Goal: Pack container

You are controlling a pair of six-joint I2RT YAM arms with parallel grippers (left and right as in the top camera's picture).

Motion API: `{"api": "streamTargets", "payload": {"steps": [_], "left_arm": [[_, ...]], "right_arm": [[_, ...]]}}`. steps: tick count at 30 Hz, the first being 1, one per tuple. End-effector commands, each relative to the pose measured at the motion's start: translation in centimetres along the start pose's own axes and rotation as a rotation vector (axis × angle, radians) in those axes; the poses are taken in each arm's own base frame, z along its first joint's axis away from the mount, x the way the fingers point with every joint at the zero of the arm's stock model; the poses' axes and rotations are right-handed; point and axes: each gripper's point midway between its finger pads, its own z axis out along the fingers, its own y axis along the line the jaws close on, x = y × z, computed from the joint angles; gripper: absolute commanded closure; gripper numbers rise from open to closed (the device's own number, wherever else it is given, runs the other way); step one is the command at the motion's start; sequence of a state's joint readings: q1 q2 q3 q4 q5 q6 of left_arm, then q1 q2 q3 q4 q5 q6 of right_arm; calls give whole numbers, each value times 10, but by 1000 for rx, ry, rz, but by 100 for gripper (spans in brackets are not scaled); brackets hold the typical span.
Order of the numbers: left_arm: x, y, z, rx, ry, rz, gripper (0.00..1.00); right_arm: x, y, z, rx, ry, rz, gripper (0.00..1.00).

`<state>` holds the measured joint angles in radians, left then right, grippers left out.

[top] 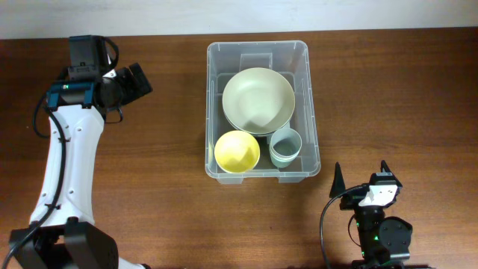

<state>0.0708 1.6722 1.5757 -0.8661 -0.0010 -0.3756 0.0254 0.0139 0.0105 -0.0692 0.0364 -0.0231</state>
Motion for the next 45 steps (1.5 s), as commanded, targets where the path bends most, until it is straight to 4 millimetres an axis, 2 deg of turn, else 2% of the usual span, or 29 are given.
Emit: {"api": "streamTargets", "payload": {"steps": [1, 6, 8, 10, 13, 15, 17, 19, 20, 21, 23, 26, 28, 30, 32, 35, 40, 41, 45], "left_arm": [[-7, 0, -4, 1, -20, -8, 0], [-6, -2, -3, 4, -17, -4, 0], [-6, -3, -13, 10, -28, -3, 0], [-13, -7, -41, 34, -86, -1, 0], [-11, -5, -88, 52, -146, -2, 0], [-2, 5, -136, 42, -207, -6, 0], [19, 18, -186, 34, -258, -10, 0], [55, 35, -240, 42, -305, -14, 0], [65, 39, -251, 44, -317, -15, 0], [87, 50, -274, 43, -344, -18, 0], [121, 66, -298, 37, -361, -20, 0], [190, 93, -323, 36, -351, -20, 0], [207, 100, -329, 45, -364, -20, 0], [214, 103, -332, 57, -393, -22, 0], [215, 103, -331, 65, -412, -23, 0], [203, 97, -315, 89, -460, -25, 0], [163, 68, -244, 189, -531, -11, 0], [153, 60, -222, 219, -550, -4, 0], [128, 46, -164, 292, -677, 3, 0]], "right_arm": [[2, -4, 0, 22, 2, 1, 1], [2, -4, 0, 22, 2, 1, 1], [2, -4, 0, 22, 2, 1, 1], [2, -4, 0, 22, 2, 1, 1], [2, -4, 0, 22, 2, 1, 1], [2, -4, 0, 22, 2, 1, 1], [2, -4, 0, 22, 2, 1, 1], [2, -4, 0, 22, 2, 1, 1], [2, -4, 0, 22, 2, 1, 1], [2, -4, 0, 22, 2, 1, 1], [2, -4, 0, 22, 2, 1, 1], [2, -4, 0, 22, 2, 1, 1], [2, -4, 0, 22, 2, 1, 1], [2, -4, 0, 22, 2, 1, 1], [2, -4, 0, 22, 2, 1, 1], [2, -4, 0, 22, 2, 1, 1], [2, -4, 0, 22, 2, 1, 1], [2, -4, 0, 22, 2, 1, 1], [2, -4, 0, 22, 2, 1, 1]]}}
